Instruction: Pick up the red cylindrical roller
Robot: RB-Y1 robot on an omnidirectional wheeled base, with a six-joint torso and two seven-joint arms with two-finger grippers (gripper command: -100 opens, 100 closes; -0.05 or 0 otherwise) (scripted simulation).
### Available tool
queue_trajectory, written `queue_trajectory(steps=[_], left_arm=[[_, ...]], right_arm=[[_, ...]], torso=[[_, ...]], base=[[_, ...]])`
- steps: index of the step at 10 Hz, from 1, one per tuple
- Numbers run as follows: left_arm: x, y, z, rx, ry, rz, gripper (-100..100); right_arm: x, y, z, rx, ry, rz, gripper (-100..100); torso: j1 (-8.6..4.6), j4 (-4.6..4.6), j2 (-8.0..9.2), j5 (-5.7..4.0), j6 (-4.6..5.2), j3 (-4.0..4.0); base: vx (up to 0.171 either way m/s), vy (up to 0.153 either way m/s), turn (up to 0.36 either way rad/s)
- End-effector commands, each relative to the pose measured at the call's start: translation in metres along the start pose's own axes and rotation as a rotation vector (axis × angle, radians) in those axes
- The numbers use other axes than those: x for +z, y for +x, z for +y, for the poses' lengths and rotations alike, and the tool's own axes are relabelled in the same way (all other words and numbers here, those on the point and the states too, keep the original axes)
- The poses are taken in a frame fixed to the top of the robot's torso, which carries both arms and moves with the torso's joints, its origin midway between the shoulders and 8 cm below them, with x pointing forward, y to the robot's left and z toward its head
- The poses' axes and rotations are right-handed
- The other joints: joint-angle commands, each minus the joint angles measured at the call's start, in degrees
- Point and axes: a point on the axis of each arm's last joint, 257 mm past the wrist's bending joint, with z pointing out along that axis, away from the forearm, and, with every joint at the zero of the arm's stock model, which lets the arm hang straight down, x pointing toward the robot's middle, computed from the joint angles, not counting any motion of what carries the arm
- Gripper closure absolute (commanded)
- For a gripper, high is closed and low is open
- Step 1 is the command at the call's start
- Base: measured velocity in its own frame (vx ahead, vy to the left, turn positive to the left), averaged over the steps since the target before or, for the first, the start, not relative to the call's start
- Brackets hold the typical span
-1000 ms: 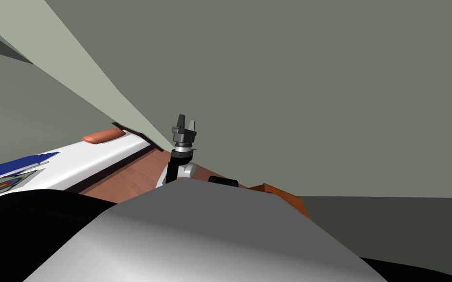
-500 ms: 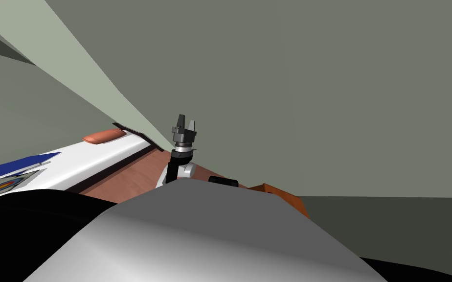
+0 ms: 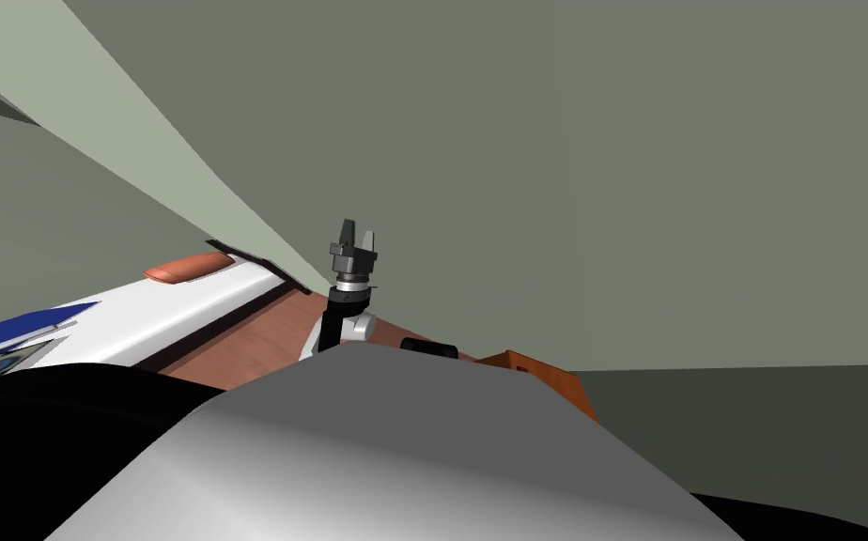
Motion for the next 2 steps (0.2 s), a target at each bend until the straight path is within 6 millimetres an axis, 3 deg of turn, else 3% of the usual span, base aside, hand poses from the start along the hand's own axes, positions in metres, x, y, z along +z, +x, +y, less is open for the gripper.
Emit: queue_trajectory(steps=[1,2], left_arm=[[0.0000,0.0000,0.0000,0.000,0.000,0.000,0],[0.0000,0.0000,0.0000,0.000,0.000,0.000,0]], right_arm=[[0.0000,0.0000,0.0000,0.000,0.000,0.000,100],[-0.0005,-0.0003,-0.0002,-0.001,0.000,0.000,0]], torso=[[0.00,0.00,0.00,0.00,0.00,0.00],[-0.06,0.00,0.01,-0.02,-0.01,0.01]], base=[[0.004,0.018,-0.014],[0.000,0.000,0.000]])
